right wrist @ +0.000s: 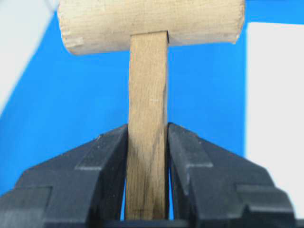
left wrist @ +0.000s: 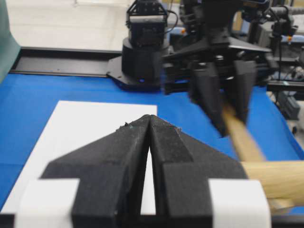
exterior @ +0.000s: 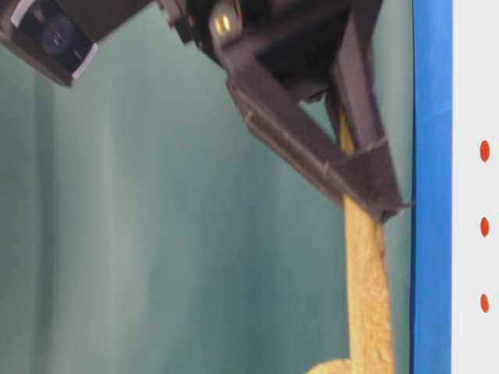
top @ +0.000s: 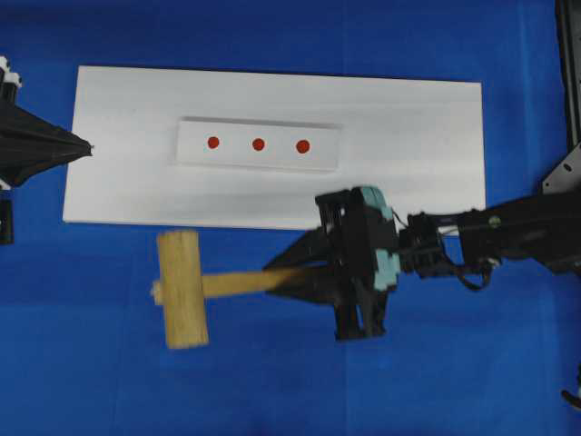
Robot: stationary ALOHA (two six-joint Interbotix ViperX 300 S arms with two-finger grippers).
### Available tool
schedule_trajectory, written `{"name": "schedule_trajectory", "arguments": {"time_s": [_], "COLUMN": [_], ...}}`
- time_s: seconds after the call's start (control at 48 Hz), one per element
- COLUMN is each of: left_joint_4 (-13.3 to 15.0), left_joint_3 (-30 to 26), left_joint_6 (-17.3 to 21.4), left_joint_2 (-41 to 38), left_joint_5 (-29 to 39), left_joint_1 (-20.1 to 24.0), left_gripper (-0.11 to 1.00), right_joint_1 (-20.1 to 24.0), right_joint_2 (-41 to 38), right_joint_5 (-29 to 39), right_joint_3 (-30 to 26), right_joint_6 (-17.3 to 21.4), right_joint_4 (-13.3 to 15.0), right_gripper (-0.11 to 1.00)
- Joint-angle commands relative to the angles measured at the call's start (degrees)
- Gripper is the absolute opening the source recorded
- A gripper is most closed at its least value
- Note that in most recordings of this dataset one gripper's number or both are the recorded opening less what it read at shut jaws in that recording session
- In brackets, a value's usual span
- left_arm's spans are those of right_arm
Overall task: Hit the mark with a hammer.
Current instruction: 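Lift the mallet with the right gripper over the board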
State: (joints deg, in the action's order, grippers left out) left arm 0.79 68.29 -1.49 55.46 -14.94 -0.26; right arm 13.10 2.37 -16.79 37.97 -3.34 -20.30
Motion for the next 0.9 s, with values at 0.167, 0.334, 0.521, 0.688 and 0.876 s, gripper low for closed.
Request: {"name": "schedule_trajectory", "arguments": {"time_s": [0.167, 0.334, 0.521, 0.688, 0.876], "left_joint_4": [0.1, 0.2, 0.3, 0.3, 0.2], "left_joint_3": [-0.4, -0.4, -0.5, -0.5, -0.5], "left_joint_6": [-0.1, -0.1, -0.6, -2.3, -3.7], "left_joint_2": [-0.8, -0.8, -0.8, -0.8, -0.8], "left_joint_5": [-0.3, -0.3, -0.3, -0.3, -0.3], "left_joint_1": [0.1, 0.0, 0.1, 0.4, 0.6], "left_gripper": [0.00, 0.00, 0.00, 0.00, 0.00], "right_joint_1": [-8.5, -11.6, -12.1, -12.7, -12.7], "right_joint_2": [2.8, 3.5, 4.0, 4.2, 4.2], "right_joint_5": [1.9, 2.0, 1.1, -3.6, -9.4], "right_joint_3": [-0.6, -0.7, -0.9, -0.9, -0.8], "right_joint_6": [-5.4, -8.3, -15.0, -25.7, -40.5], "right_joint_4": [0.2, 0.4, 0.5, 0.9, 0.5], "right_gripper": [0.10, 0.10, 0.10, 0.10, 0.10]}}
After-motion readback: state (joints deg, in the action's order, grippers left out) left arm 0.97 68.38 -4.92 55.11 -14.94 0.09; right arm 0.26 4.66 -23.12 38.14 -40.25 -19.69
